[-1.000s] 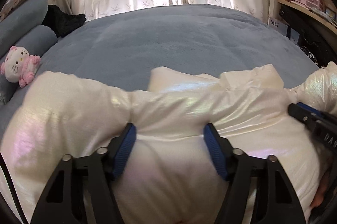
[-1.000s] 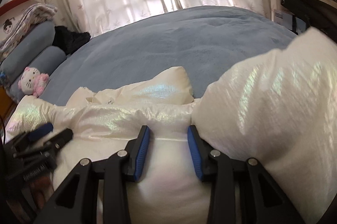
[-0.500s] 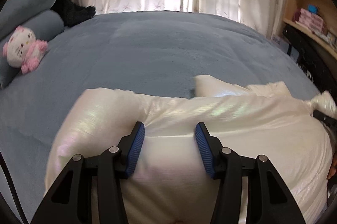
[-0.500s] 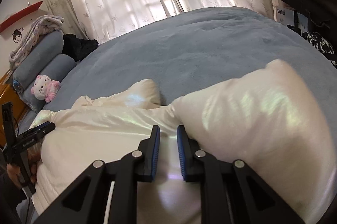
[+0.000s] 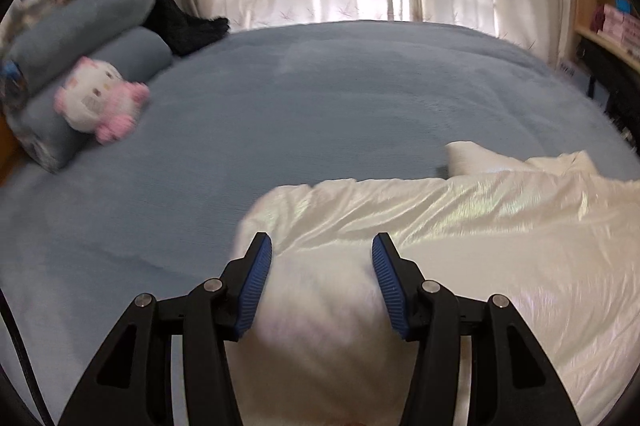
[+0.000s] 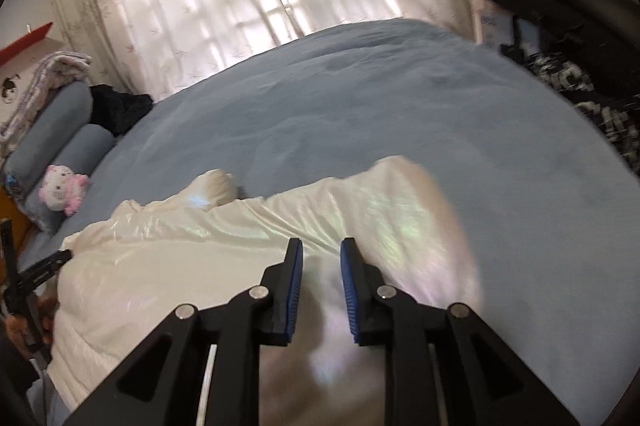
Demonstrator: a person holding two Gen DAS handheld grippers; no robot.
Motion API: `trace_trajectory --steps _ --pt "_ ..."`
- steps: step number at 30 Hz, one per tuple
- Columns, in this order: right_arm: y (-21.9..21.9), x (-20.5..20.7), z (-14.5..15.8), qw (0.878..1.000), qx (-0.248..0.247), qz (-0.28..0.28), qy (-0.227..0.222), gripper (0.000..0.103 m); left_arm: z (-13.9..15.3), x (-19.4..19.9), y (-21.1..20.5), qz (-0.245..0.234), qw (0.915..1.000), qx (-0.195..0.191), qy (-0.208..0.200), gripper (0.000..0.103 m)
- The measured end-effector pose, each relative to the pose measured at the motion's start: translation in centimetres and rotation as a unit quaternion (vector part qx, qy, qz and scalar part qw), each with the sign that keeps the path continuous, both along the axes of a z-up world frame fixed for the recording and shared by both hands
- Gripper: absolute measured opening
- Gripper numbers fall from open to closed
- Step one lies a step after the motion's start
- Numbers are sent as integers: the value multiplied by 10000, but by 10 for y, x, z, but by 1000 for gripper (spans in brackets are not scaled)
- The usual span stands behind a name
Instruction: Fold large clothes
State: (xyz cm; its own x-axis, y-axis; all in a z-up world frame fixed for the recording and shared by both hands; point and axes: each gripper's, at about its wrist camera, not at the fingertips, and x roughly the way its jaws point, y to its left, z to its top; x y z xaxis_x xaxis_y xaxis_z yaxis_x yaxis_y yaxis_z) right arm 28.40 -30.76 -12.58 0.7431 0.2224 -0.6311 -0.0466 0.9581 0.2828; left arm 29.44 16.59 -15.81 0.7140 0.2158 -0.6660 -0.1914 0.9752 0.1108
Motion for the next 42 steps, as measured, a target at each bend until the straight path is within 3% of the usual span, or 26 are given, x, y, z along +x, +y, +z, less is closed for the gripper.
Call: trace_trajectory --steps 1,3,6,10,13,18,25,30,42 --pt "1 -9 8 9999 80 -67 -79 22 5 -7 -4 1 10000 44 -74 52" --pt "8 -24 19 9996 209 -45 -197 23 18 -23 -15 10 9998 -11 -218 64" --pt "38 -41 28 9992 287 168 -231 27 31 -46 -38 -215 9978 -524 -352 71" --pt "83 -46 18 9976 399 569 33 27 17 -51 -71 -492 9955 -815 18 71" --pt "105 -44 -2 9977 191 572 321 27 -7 -49 -79 -362 9964 -698 309 71" --pt "73 -51 -11 9997 48 59 252 27 -22 -54 -67 -316 9983 -408 263 73" --pt "11 -68 -15 9982 115 -518 295 27 -22 -65 -46 -148 9978 -597 253 73" --pt "16 -78 -10 9975 88 -601 366 28 -17 -69 -43 20 9971 -680 352 74" --pt "30 -114 2 9957 649 -532 387 28 2 -112 -48 -18 9905 -1220 634 74"
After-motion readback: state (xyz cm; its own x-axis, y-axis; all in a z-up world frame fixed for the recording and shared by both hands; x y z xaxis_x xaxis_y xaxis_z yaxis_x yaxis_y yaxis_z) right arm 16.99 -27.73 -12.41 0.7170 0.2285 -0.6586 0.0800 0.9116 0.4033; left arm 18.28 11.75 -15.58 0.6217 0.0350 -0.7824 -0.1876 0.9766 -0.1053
